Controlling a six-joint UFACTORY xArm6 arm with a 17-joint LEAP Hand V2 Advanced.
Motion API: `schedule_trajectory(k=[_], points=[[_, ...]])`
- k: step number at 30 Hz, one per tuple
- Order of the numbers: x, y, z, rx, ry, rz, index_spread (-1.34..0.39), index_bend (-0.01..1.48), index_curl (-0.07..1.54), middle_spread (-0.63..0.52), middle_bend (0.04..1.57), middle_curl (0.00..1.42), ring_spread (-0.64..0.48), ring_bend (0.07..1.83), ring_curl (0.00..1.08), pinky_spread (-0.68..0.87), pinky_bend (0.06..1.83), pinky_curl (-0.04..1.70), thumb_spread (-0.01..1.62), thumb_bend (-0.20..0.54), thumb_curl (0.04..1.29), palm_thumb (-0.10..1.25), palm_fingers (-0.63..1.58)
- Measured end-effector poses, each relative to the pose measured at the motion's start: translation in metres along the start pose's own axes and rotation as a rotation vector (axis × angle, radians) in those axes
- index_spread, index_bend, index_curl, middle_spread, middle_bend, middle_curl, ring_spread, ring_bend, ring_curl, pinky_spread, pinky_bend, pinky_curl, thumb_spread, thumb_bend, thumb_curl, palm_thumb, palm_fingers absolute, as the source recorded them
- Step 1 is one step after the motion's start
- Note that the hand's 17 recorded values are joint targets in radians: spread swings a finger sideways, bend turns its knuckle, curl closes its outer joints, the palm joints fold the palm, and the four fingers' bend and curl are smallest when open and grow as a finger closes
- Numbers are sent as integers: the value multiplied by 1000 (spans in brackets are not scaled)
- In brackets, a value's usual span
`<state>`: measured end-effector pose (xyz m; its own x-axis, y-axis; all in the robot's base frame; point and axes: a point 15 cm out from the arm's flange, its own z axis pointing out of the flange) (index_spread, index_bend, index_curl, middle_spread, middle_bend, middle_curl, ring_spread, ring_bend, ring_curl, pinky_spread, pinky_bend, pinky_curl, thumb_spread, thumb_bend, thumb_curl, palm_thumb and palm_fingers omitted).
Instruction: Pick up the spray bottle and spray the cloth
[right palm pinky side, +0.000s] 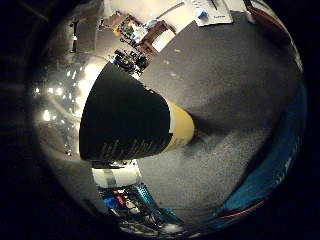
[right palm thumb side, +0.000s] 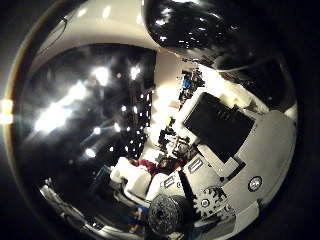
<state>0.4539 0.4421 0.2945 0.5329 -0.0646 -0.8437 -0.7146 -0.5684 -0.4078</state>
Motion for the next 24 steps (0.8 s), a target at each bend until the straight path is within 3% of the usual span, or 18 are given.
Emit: schedule_trajectory(k=[3, 5, 6, 9, 12, 15, 17, 24], points=[[6, 10, -3, -46, 40, -8, -232, 694, 676, -73, 1042, 522, -131, 1304, 491, -371, 955, 949, 787, -34, 710, 798, 981], [11, 19, -4, -84, 69, -14, -302, 447, 632, -104, 894, 489, -150, 1245, 469, -433, 1018, 884, 819, -28, 683, 788, 783], [13, 23, -4, -102, 78, -16, -322, 420, 628, -104, 874, 487, -155, 1215, 466, -430, 1000, 884, 846, -27, 673, 785, 669], [14, 38, -4, -165, 87, -14, -443, 441, 568, -75, 662, 410, -110, 1013, 386, -244, 772, 826, 982, -35, 593, 737, 209], [16, 48, -5, -208, 102, -15, -448, 368, 507, -30, 533, 363, -44, 843, 321, -9, 712, 775, 1018, -40, 521, 682, 14], [17, 52, -13, -223, 122, -20, -432, 264, 423, 2, 415, 323, 20, 689, 253, 241, 624, 660, 1015, -34, 442, 639, -15], [16, 53, -17, -224, 124, -18, -419, 216, 399, 8, 356, 309, 45, 610, 230, 312, 582, 607, 1010, -31, 412, 630, -18], [-1, 52, -46, -212, 125, -24, -402, 166, 336, 12, 242, 301, 80, 480, 205, 374, 503, 474, 1014, -25, 357, 640, 57]])
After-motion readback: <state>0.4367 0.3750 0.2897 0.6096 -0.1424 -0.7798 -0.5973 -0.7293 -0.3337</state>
